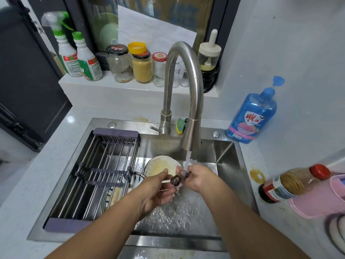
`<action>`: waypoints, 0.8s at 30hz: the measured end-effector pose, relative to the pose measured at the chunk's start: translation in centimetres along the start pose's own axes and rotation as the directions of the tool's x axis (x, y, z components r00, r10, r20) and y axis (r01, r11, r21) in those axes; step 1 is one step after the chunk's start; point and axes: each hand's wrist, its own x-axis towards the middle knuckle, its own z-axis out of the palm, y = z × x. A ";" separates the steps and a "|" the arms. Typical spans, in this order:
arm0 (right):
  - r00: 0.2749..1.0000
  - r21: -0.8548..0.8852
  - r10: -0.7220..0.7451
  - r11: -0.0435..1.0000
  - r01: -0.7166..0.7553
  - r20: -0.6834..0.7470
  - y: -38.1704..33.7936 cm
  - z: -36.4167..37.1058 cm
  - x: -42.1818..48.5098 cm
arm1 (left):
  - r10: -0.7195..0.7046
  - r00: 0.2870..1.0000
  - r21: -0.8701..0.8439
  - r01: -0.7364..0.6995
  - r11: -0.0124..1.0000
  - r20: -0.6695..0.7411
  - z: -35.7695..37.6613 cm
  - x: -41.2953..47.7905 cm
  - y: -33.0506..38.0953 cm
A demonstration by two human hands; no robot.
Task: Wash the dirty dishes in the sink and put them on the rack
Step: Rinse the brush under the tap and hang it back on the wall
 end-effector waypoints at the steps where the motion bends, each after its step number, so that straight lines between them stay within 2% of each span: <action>1: 1.000 0.067 -0.010 0.998 0.011 -0.008 -0.2 -0.1 0.6 | 0.005 1.000 0.001 -0.005 1.000 0.001 0.0 -0.2 0.3; 6: 0.998 0.270 -0.039 0.962 0.048 -0.040 -0.7 -0.8 2.3 | 0.051 0.997 0.036 -0.053 0.998 0.063 -0.2 -1.3 2.0; 11: 0.999 0.214 0.027 0.976 -0.032 0.026 0.2 -1.1 1.3 | 0.087 0.996 0.091 -0.090 0.992 0.035 0.1 -1.4 2.3; 14: 0.994 -0.030 0.089 0.996 -0.087 0.069 1.2 -1.3 -0.7 | 0.078 0.997 0.116 -0.075 0.990 -0.019 -0.3 -1.2 2.0; 17: 0.986 -0.264 0.152 0.956 -0.130 0.063 1.1 -3.0 -2.1 | 0.067 0.997 0.119 -0.060 0.991 -0.050 -1.2 -1.0 1.4; 19: 0.992 -0.465 0.117 0.881 -0.085 0.041 0.6 -4.7 -3.1 | 0.053 0.996 0.113 -0.045 0.993 -0.065 -1.8 -0.9 1.0; 21: 0.998 -0.651 0.047 0.759 -0.004 0.048 0.1 -6.4 -4.3 | 0.039 0.997 0.099 -0.032 0.995 -0.071 -2.2 -0.7 0.6; 24: 0.991 -0.759 -0.006 0.642 0.108 0.137 -0.6 -8.6 -5.5 | 0.026 0.997 0.079 -0.021 0.997 -0.066 -2.2 -0.2 0.2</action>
